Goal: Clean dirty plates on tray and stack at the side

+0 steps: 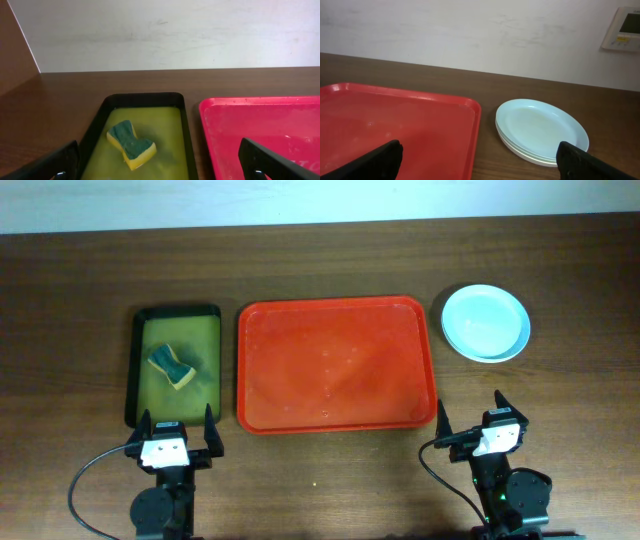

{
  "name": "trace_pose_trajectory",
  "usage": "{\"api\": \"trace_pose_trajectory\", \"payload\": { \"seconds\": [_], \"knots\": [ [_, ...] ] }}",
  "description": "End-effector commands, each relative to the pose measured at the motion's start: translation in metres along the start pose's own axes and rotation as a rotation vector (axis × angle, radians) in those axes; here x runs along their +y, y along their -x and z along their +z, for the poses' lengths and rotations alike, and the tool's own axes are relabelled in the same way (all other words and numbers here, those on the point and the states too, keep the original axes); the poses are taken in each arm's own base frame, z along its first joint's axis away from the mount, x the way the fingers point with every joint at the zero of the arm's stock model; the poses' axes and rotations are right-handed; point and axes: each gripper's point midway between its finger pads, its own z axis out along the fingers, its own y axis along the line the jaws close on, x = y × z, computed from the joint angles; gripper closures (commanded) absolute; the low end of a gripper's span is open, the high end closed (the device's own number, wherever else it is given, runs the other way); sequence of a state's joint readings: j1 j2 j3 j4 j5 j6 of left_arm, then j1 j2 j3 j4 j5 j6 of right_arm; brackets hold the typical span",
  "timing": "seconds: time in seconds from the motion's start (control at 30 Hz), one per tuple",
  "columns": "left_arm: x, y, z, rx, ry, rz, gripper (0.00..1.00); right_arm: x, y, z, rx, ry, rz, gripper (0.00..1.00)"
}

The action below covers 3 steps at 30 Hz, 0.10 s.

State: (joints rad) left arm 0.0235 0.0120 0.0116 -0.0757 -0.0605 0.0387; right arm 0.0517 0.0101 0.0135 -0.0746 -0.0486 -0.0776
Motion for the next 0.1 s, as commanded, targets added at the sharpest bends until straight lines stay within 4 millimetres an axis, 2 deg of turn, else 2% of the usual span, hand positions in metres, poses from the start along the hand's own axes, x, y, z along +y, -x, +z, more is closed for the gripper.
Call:
{"api": "trace_pose_trajectory", "payload": {
  "seconds": [0.0, 0.07],
  "knots": [
    [0.0023, -0.0005, -0.0002, -0.001, 0.014, 0.016, 0.01, -0.0031, -0.0029, 0.0002, 0.003, -0.016, 0.011, 0.01],
    [0.0023, -0.0005, -0.0002, -0.001, 0.014, 0.016, 0.01, -0.003, -0.003, 0.0002, 0.004, -0.015, 0.011, 0.01]
  ]
}}
